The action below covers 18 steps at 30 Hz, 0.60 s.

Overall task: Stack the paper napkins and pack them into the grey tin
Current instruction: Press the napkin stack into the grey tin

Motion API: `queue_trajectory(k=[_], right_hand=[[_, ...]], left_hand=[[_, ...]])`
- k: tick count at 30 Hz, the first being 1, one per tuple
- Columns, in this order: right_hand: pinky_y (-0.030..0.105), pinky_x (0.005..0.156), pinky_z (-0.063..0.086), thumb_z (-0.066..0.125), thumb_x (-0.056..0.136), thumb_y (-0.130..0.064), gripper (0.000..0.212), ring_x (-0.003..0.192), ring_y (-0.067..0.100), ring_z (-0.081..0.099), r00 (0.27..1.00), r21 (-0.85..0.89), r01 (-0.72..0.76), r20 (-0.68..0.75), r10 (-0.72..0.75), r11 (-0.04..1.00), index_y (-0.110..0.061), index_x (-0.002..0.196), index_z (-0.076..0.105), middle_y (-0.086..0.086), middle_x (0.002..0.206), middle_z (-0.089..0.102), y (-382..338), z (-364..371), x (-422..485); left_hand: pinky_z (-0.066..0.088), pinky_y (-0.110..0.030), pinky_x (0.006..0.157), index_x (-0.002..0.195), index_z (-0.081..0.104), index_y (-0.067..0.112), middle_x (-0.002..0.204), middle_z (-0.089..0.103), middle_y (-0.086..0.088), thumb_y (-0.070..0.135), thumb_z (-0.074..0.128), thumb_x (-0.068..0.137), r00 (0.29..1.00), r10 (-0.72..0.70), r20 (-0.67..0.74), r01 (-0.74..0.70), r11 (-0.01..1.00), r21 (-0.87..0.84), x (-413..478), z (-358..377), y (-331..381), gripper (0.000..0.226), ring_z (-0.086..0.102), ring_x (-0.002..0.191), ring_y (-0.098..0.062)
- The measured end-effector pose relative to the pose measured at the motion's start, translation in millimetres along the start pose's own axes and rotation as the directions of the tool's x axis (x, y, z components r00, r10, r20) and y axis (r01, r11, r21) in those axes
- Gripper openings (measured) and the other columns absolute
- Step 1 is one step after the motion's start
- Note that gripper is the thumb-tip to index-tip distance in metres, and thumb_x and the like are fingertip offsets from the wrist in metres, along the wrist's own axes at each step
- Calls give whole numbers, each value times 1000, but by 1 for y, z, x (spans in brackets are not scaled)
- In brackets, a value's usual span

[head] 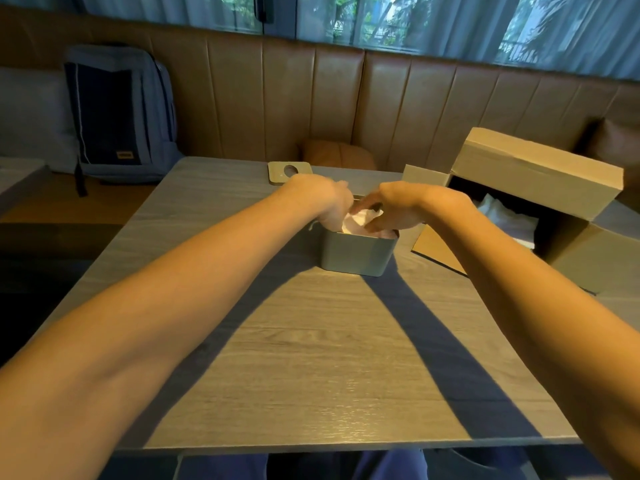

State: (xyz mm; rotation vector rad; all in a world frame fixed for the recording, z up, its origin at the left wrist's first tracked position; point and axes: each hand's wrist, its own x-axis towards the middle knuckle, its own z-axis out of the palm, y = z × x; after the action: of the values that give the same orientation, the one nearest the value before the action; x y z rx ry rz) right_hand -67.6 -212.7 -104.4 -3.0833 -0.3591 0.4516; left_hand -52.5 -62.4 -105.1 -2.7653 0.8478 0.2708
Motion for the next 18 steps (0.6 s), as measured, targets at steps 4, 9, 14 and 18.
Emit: queue_trajectory(k=[4, 9, 14, 18], right_hand=[[32, 97, 49, 63, 96, -33, 35, 112, 21, 59, 995, 38, -85, 52, 83, 996, -26, 131, 67, -1, 127, 67, 3, 7, 2], [22, 67, 53, 68, 93, -33, 44, 94, 20, 65, 969, 57, -216, 132, 207, 975, -24, 136, 62, 5, 120, 64, 13, -1, -1], [20, 59, 55, 66, 96, -15, 49, 79, 17, 68, 931, 84, -291, 253, 261, 953, -29, 141, 55, 11, 120, 62, 5, -7, 4], [15, 42, 48, 63, 96, -9, 41, 69, 13, 63, 931, 39, -274, 259, 255, 961, -19, 136, 60, 7, 99, 65, -2, 1, 7]], left_hand=[[50, -43, 98, 131, 61, 14, 131, 44, -4, 23, 67, 94, 998, 44, -36, -44, 999, -4, -2, 1, 1, 39, 50, 111, -26], [50, -42, 99, 134, 59, 15, 128, 47, -4, 34, 62, 96, 996, -22, 81, 22, 1000, -1, -3, -4, -7, 42, 54, 103, -24], [50, -43, 100, 140, 56, 18, 127, 55, -5, 36, 60, 97, 987, -52, 150, 49, 999, 24, 0, -6, -6, 47, 55, 108, -24], [49, -38, 94, 137, 53, 16, 128, 49, -9, 32, 57, 98, 987, -88, 131, 82, 995, 54, -1, -3, -2, 43, 50, 102, -24]])
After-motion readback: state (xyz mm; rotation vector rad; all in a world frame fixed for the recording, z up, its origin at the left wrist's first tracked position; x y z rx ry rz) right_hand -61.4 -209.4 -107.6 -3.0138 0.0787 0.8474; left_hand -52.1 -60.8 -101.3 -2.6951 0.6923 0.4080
